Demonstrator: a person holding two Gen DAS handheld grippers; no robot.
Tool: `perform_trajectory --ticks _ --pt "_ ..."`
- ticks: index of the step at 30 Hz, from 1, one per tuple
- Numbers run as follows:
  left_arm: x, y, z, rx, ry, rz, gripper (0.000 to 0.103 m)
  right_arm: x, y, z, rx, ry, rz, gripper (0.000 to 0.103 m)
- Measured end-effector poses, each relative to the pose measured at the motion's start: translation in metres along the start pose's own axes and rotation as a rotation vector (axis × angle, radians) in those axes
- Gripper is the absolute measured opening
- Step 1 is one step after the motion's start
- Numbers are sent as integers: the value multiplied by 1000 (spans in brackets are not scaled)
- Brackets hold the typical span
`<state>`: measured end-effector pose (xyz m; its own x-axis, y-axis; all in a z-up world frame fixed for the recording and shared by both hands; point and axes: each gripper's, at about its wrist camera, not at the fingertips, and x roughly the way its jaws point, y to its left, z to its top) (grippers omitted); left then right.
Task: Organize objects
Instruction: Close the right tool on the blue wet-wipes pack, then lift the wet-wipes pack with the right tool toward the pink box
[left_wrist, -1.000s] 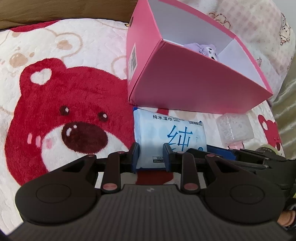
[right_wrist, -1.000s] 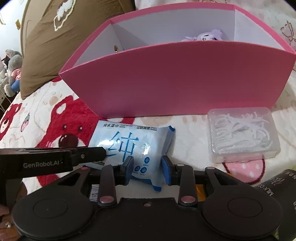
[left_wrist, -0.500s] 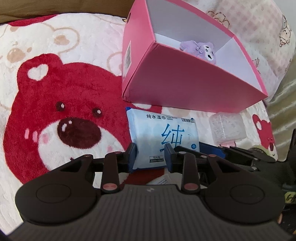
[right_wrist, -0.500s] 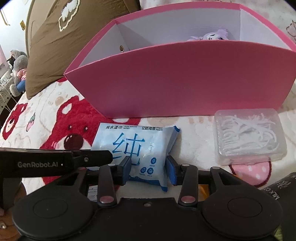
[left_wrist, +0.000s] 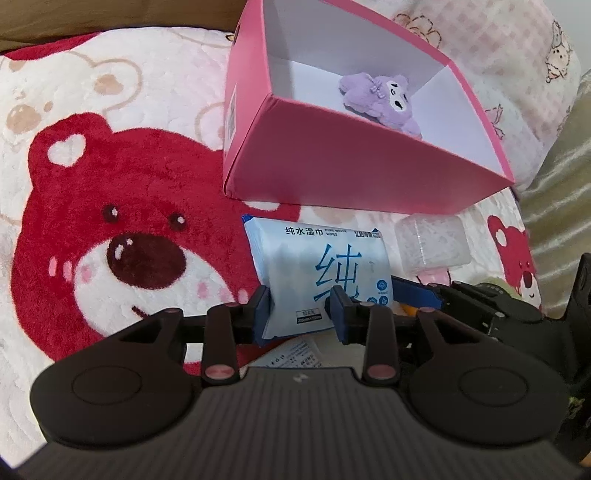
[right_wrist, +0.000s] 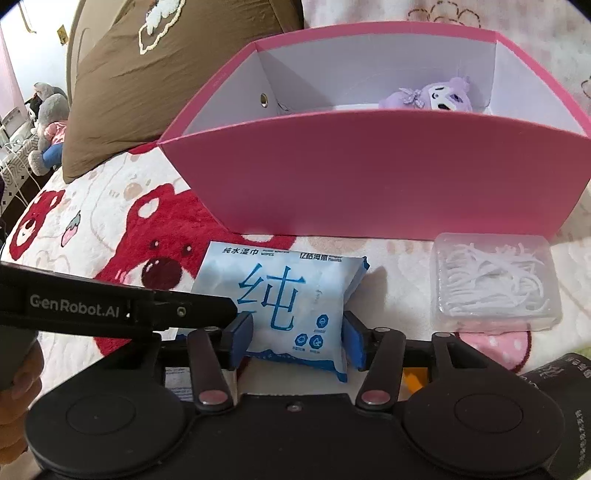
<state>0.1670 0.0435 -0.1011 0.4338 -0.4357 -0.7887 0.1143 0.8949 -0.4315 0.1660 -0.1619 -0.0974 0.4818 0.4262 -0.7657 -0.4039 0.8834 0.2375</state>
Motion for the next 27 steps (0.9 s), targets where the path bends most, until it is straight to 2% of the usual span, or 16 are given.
perform_trajectory --ticks 7,11,13,15,18,27 --pt "-12 -3 3 -9 5 -1 33 -11 6 3 -16 -5 -2 60" --pt "-24 1 8 -3 9 -35 33 -24 13 3 -64 -28 -4 60" --pt "-32 4 11 -24 1 -66 34 -31 17 3 -93 -45 7 64" --pt "-39 0 13 -16 -10 -82 35 -37 22 2 -118 -59 24 78" --pt "-49 -12 14 37 -30 -56 35 -45 34 2 -171 -84 -6 80" --pt "-77 -35 12 93 -59 -33 42 -65 42 11 -157 -98 -5 85"
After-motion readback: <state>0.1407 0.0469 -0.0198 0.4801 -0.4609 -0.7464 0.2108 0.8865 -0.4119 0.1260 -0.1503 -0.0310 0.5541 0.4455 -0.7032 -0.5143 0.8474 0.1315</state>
